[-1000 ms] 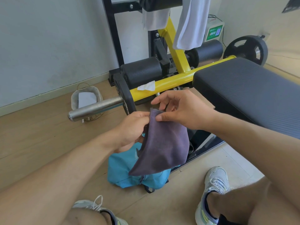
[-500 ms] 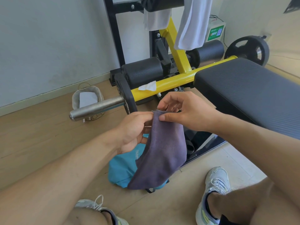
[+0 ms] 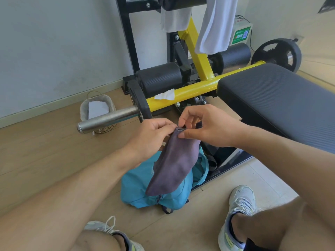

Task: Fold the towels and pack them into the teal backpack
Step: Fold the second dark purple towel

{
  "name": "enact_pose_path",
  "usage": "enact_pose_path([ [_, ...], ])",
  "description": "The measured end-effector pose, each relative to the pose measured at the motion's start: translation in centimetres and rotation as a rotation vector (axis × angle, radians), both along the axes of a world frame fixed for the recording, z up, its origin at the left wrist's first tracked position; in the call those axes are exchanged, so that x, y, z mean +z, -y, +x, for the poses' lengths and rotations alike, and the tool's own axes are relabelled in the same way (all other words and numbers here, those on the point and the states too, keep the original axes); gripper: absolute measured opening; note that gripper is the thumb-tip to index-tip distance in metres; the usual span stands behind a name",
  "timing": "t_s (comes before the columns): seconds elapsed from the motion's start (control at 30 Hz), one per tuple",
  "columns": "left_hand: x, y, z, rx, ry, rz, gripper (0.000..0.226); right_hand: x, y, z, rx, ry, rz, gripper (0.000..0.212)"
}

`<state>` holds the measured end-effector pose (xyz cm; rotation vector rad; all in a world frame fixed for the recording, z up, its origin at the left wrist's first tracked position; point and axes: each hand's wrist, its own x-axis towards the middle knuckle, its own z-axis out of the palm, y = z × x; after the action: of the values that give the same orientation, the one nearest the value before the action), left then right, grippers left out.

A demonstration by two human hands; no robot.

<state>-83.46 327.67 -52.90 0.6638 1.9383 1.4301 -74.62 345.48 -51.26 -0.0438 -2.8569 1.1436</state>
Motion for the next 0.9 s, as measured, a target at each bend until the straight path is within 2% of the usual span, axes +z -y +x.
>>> enact_pose_path([
  [0.1,0.1,0.3,0.0,-0.050,0.002,0.036,0.032,0.0,0.1,0.1,-0.017,-0.018,0.015,0.018],
  [0.23,-0.1,0.7,-0.6,-0.085,-0.116,0.004,0.024,0.1,0.0,0.1,-0.006,0.025,0.087,0.023],
  [0.3,-0.3,0.8,-1.0,-0.103,-0.096,0.003,0.013,0.3,-0.4,0.1,0.045,0.106,0.255,0.035],
  [0.37,-0.4,1.0,-1.5,-0.109,-0.083,0.004,0.007,0.5,-0.9,0.2,0.104,0.170,0.543,0.043],
  [0.4,-0.4,1.2,-1.8,-0.104,-0.082,0.000,0.010,0.6,-1.1,0.3,0.118,0.186,0.639,0.042],
  [0.47,-0.5,1.5,-2.6,-0.091,-0.101,-0.025,0.023,0.8,-1.6,0.4,0.109,0.194,0.687,0.035],
  [0.53,-0.5,1.8,-3.2,-0.074,-0.120,-0.038,0.027,0.7,-1.7,0.4,0.091,0.196,0.622,0.034],
  [0.67,-0.5,2.1,-4.1,-0.001,-0.263,-0.096,0.012,0.4,-1.3,0.3,0.032,0.174,0.408,0.033],
  [0.77,-0.2,2.0,-4.4,0.093,-0.368,-0.096,0.011,0.6,-1.3,0.3,-0.179,0.009,0.152,0.026],
  [0.9,0.3,1.9,-4.4,0.065,-0.414,-0.086,0.012,0.1,-1.2,0.0,-0.390,-0.181,-0.070,0.025],
])
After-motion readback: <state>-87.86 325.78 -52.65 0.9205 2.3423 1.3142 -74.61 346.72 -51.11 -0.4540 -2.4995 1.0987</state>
